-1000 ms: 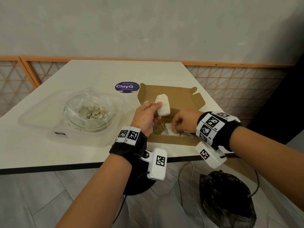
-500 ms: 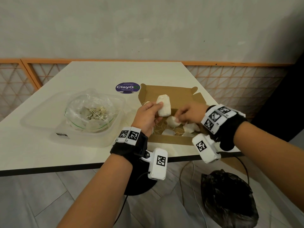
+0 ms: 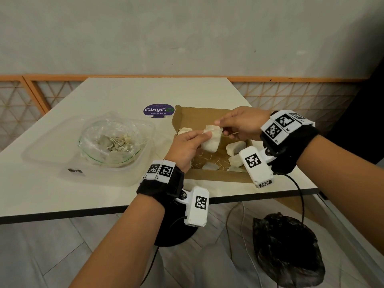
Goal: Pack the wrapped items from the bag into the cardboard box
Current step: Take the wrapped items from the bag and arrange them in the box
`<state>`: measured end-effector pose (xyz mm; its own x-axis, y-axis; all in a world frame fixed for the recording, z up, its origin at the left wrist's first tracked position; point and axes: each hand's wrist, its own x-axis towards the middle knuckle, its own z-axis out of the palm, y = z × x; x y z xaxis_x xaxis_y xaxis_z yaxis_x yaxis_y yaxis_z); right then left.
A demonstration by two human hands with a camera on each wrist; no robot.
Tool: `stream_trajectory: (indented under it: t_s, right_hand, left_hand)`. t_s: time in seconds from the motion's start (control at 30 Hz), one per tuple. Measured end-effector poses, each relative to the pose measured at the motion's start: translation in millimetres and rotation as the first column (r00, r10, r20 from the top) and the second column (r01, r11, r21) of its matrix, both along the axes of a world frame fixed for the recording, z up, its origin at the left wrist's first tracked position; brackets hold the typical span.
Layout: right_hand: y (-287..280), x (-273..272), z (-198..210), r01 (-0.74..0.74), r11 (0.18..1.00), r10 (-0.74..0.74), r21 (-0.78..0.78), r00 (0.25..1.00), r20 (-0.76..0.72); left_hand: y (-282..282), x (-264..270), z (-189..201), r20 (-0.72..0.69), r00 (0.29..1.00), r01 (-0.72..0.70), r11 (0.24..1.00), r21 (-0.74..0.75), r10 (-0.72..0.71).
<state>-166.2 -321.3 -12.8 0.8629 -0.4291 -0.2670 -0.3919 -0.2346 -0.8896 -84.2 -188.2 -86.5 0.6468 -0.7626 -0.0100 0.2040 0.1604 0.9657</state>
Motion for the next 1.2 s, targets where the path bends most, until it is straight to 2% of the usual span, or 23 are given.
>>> stream_trajectory:
  t_s: [0.13,0.23,0.3,0.4,0.53,0.67,0.8,0.83,0.9,0.97,1.0,1.07,1.13,1.2]
  right_hand:
    - [-3.6,-3.4,-1.2,-0.055,0.998,0.057,-0.044,0.997,0.044]
    - [-7.1,-5.7,-2.2,0.044,0.99,-0.024,-0.133,0.988,0.151]
    - [-8.5,-7.7,-0.8,0.074,0.991,-0.05,-0.11,0.978,0.203]
    - [-7.5,-11.8,4.5,0.021,0.999,-0.013,-0.04,0.978,0.209]
    - [-0.9,-8.0,2.8,-0.046,0.998,0.037,0.051,0.985,0.167]
    - [-1.3,4.8,-8.2,0.055,0.998,-0.051,-0.029,0.992,0.114]
    - [-3.4,10.6,-17.4,0.111,0.99,-0.099,-0.083,0.986,0.136]
    - [-2.4,10.5,-18.2,0.122,0.984,-0.104,-0.127,0.984,0.143]
    - [2.8,6.0,-17.7,0.128,0.938,-0.088,-0.323,0.987,0.135]
    - [11.8,-1.5,-17.8,-0.008,0.882,0.013,-0.471,1.0,0.007]
    - [18.1,-5.0,-19.9,-0.132,0.884,0.098,-0.449,0.99,-0.097]
    - [30.3,-9.8,-27.4,-0.341,0.877,0.25,-0.337,0.925,-0.287]
    - [32.9,-7.8,-35.7,-0.425,0.806,0.272,-0.413,0.884,-0.379]
    - [31.8,-1.5,-41.3,-0.414,0.773,0.229,-0.481,0.889,-0.397]
  left_hand:
    - [-0.3,1.5,-0.4,-0.039,0.999,-0.009,1.0,-0.018,0.008]
    - [-0.8,2.1,-0.1,-0.091,0.995,-0.05,0.999,-0.016,0.049]
    - [-1.9,4.2,-0.6,-0.152,0.978,-0.145,0.989,-0.021,0.141]
    - [-3.9,7.7,-1.2,-0.195,0.948,-0.254,0.967,0.011,0.251]
    - [-4.6,5.0,0.2,-0.137,0.973,-0.184,0.983,0.019,0.185]
    - [-2.0,4.0,1.9,-0.166,0.982,-0.091,0.996,-0.013,0.087]
    - [-1.0,5.7,0.3,-0.171,0.984,-0.055,0.998,-0.021,0.05]
    - [-1.2,5.7,-0.8,-0.17,0.983,-0.072,0.997,-0.028,0.066]
    - [-2.7,6.9,-3.3,-0.194,0.974,-0.126,0.991,-0.05,0.115]
    - [-3.5,8.7,-4.1,-0.239,0.957,-0.186,0.98,-0.072,0.164]
    - [-3.8,9.3,-3.8,-0.251,0.95,-0.207,0.975,-0.073,0.183]
    - [-5.2,9.4,-3.8,-0.248,0.945,-0.238,0.969,-0.066,0.215]
    - [-5.8,8.8,-3.7,-0.251,0.94,-0.252,0.966,-0.062,0.229]
    - [-5.8,8.8,-3.5,-0.262,0.938,-0.255,0.964,-0.073,0.228]
